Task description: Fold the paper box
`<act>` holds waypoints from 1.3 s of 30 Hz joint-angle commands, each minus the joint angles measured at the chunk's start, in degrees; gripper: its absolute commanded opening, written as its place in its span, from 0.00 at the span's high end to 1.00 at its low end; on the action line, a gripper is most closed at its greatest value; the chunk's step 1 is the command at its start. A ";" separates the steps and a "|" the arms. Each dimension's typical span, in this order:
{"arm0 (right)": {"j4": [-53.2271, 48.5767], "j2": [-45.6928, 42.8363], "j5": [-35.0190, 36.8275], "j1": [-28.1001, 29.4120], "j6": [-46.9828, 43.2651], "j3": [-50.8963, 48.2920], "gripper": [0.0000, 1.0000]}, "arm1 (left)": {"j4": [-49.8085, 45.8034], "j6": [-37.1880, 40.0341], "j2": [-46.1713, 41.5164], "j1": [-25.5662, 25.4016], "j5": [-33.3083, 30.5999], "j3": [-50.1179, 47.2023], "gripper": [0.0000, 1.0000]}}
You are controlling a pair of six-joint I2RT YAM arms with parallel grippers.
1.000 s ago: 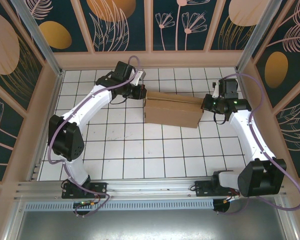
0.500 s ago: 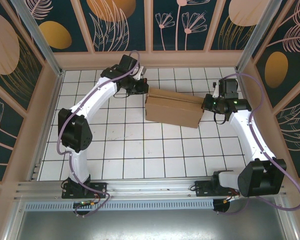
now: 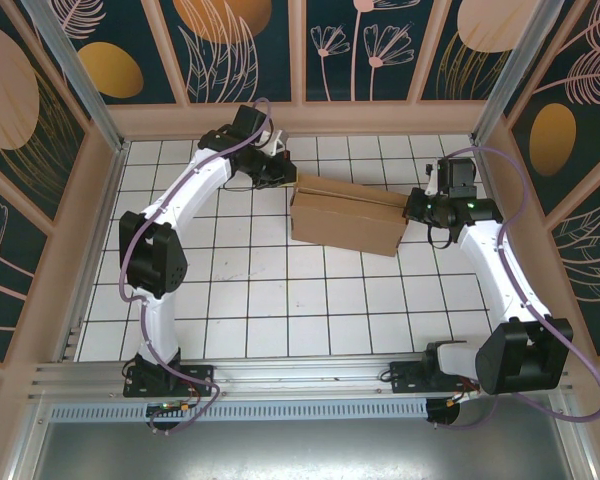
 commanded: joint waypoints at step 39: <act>18.09 -12.12 5.64 4.31 -2.66 -22.39 1.00 | 25.48 4.04 -9.37 -1.30 0.92 -30.63 0.81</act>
